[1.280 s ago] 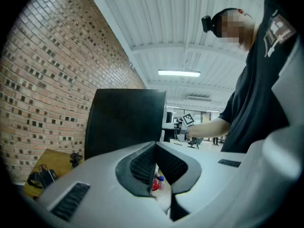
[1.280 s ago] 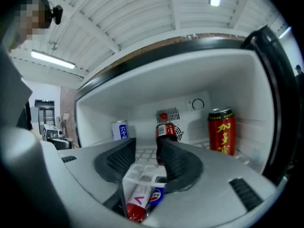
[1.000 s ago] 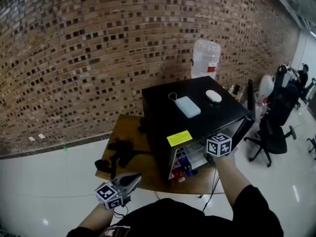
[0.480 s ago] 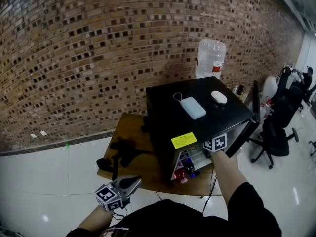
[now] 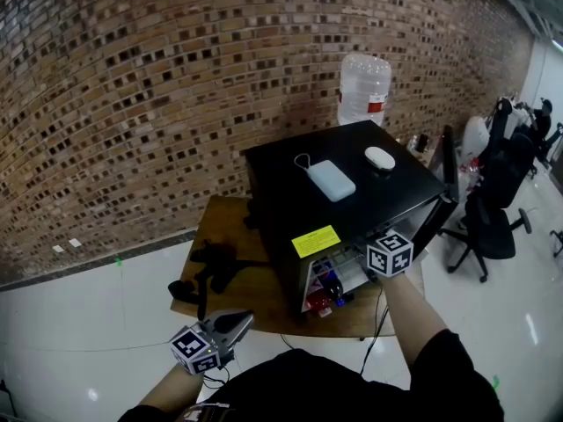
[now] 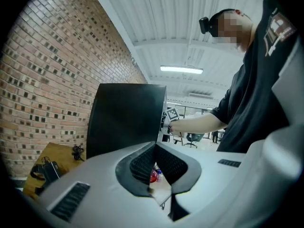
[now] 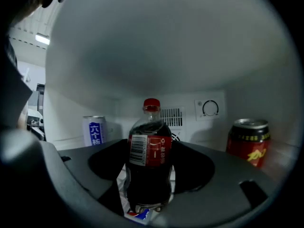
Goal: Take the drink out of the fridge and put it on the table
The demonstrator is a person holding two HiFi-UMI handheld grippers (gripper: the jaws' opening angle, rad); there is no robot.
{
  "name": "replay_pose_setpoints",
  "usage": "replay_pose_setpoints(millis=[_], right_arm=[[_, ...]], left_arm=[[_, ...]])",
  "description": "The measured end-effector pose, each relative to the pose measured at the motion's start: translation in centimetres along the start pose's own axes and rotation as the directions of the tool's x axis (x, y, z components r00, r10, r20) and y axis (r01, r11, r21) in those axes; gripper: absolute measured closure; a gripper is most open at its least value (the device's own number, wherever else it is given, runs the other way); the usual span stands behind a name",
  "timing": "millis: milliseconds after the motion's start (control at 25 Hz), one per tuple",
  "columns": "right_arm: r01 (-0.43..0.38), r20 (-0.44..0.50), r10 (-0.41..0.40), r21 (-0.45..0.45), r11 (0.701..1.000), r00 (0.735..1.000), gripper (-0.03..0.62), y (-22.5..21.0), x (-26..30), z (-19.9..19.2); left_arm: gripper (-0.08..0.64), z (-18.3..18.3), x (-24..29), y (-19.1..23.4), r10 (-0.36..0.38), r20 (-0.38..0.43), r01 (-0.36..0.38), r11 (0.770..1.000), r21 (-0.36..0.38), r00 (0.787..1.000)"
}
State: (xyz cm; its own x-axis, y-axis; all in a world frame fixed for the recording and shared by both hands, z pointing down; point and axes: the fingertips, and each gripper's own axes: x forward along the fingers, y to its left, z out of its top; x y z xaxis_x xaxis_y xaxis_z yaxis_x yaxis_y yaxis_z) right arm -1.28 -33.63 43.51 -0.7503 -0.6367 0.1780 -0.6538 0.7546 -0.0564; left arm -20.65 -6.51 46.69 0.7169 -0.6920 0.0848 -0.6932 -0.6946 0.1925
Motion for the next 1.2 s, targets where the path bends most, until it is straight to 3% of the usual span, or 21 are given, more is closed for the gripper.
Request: replay_pose_setpoints(millis=[240, 400, 640, 880, 1040, 1200], right_arm=[[-0.034, 0.148, 0.025, 0.061, 0.998, 0.989, 0.285, 2.1, -8.0, -0.4], [0.017, 0.196, -0.038, 0.106, 0.994, 0.980, 0.285, 1.4, -14.0, -3.5], [0.129, 0.151, -0.160, 0.198, 0.972, 0.975, 0.285, -2.8, -19.4, -12.7], [0.192, -0.002, -0.196, 0.216, 0.957, 0.981, 0.285, -4.9, -21.1, -22.7], [0.216, -0.066, -0.207, 0.242, 0.946, 0.976, 0.285, -6.6, -21.3, -27.4], [0.234, -0.082, -0.220, 0.247, 0.940, 0.972, 0.285, -8.1, -19.8, -29.4]], left_arm=[[0.560, -0.1, 2.0, -1.5, -0.053, -0.027, 0.053, 0.999, -0.003, 0.998], [0.560, -0.8, 3.6, -3.2, -0.097, -0.046, 0.097, 0.995, -0.011, 0.994], [0.560, -3.6, 8.0, -6.1, -0.179, -0.098, 0.175, 0.984, -0.044, 0.979], [0.560, -5.9, 11.2, -8.9, -0.253, -0.169, 0.247, 0.967, -0.056, 0.953], [0.560, -6.7, 12.0, -9.4, -0.252, -0.200, 0.245, 0.968, -0.062, 0.947], [0.560, -7.1, 11.7, -8.8, -0.225, -0.229, 0.212, 0.974, -0.076, 0.947]])
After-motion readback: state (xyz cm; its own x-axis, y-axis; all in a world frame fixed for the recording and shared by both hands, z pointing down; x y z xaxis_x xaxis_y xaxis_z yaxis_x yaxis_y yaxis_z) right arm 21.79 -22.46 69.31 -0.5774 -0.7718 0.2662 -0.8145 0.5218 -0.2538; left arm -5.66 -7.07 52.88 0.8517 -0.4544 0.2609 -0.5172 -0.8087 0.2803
